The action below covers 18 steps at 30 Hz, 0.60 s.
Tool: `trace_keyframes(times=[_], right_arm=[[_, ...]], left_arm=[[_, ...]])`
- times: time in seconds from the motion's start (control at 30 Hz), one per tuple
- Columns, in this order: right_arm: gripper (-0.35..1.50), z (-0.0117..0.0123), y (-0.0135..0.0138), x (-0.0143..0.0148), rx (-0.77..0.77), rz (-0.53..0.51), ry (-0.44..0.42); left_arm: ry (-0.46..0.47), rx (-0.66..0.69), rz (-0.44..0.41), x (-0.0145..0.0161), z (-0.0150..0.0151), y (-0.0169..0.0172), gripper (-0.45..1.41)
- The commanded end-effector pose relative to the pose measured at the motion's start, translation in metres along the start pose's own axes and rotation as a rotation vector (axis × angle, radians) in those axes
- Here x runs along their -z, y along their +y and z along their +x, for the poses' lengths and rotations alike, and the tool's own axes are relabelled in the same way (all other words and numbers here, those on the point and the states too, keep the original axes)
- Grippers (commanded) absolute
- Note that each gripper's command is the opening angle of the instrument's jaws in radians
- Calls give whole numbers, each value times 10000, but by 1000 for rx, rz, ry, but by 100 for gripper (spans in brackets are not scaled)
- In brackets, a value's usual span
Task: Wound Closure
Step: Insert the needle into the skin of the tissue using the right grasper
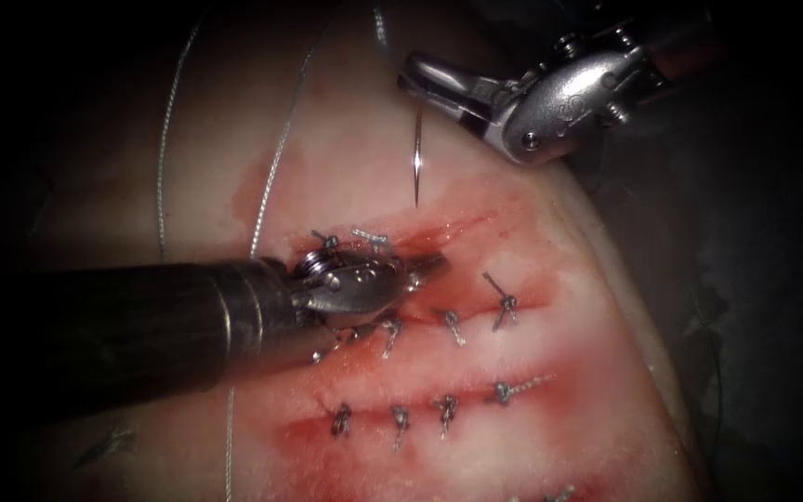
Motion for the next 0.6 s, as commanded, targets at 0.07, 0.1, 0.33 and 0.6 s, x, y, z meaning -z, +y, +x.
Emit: trace_keyframes(times=[0.07,0.1,0.33,0.6], right_arm=[[-35,2,6,-7,-3,-3,-20],[-35,1,6,-7,-3,-4,-21],[-35,-8,11,-9,-6,7,-39],[-35,-8,9,-5,-16,-8,-60]], left_arm=[[-5,1,-1,-10,-3,-2,-45],[-2,1,1,-10,-2,-2,-45],[6,2,-2,-11,0,-2,-45],[6,4,-3,-11,-2,-1,-45]])
